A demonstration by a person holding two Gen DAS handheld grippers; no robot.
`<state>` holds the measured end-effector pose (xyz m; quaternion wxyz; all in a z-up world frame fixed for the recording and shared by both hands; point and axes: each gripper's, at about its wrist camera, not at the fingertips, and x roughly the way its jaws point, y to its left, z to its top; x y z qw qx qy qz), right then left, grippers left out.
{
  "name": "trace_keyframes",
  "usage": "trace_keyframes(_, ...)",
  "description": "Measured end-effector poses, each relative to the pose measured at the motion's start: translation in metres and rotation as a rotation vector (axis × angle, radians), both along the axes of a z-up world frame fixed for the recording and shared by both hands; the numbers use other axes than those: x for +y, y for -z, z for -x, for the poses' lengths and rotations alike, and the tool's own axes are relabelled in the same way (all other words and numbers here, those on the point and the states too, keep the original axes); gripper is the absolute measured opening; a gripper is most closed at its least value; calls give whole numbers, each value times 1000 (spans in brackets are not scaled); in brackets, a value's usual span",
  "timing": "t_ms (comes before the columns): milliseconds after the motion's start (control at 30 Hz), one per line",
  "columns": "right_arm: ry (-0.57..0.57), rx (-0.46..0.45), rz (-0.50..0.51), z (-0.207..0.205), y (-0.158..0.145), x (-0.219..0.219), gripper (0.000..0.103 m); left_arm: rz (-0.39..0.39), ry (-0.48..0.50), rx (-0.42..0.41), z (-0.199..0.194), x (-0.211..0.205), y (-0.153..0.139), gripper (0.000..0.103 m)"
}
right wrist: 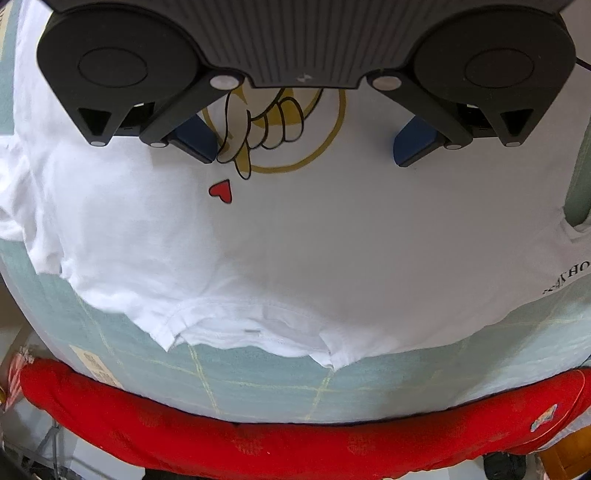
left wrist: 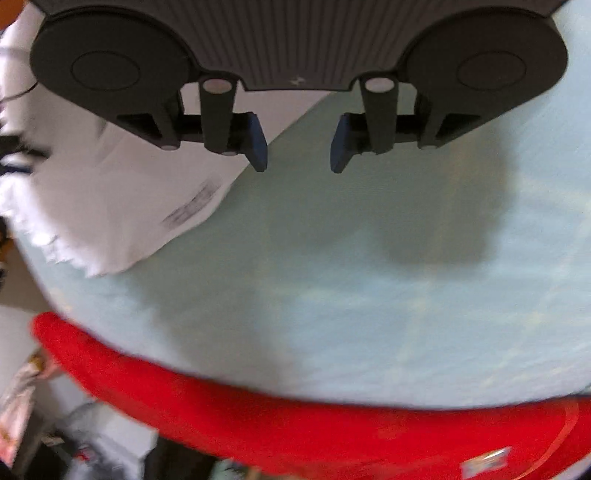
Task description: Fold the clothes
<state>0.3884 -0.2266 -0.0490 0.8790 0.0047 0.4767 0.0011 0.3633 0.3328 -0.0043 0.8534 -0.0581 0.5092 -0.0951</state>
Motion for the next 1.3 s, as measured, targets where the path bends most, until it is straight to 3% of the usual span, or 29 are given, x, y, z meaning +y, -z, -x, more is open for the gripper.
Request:
trace_keyframes(100, -54, -62, -10, 1, -16, 8, 103, -73, -111, 40, 30, 32, 6, 44)
trace_keyframes(267, -130, -91, -43, -12, -27, 22, 103, -156, -237, 59, 62, 72, 17, 45)
trace_keyframes(400, -157, -100, -55, -17, -30, 33, 103, -152, -211, 42, 62, 77, 24, 56)
trace_keyframes(500, -179, -94, -56, -19, -29, 42, 103, -156, -197, 49, 60, 80, 32, 59)
trace_keyframes(567, -195, -88, -57, -19, -29, 49, 103, -140, -180, 59, 61, 77, 33, 54)
trace_keyframes(633, -211, -91, -53, -20, -28, 55, 103, -120, -163, 71, 61, 72, 33, 15)
trace_keyframes(667, -218, -92, -52, -20, -28, 58, 103, -109, -154, 77, 62, 70, 33, 8)
trace_keyframes(767, -234, -92, -57, -22, -27, 66, 103, -104, -173, 48, 61, 70, 23, 7)
trace_keyframes(900, -242, -93, -61, -21, -28, 72, 103, -97, -272, -8, 58, 88, 7, 8)
trace_keyframes(967, -244, -91, -60, -21, -27, 74, 103, -71, -322, -1, 56, 100, 6, 9)
trace_keyframes(1033, -247, -88, -60, -22, -27, 75, 103, -69, -340, 25, 53, 102, 8, 18)
trace_keyframes(1167, -252, -78, -63, -20, -26, 77, 103, -106, -372, -32, 54, 89, -4, 21)
trace_keyframes(1233, -252, -65, -63, -19, -23, 77, 103, -112, -339, -100, 54, 73, -15, 32)
trace_keyframes(1300, -250, -52, -68, -17, -19, 77, 103, -59, -267, -108, 47, 50, -13, 43)
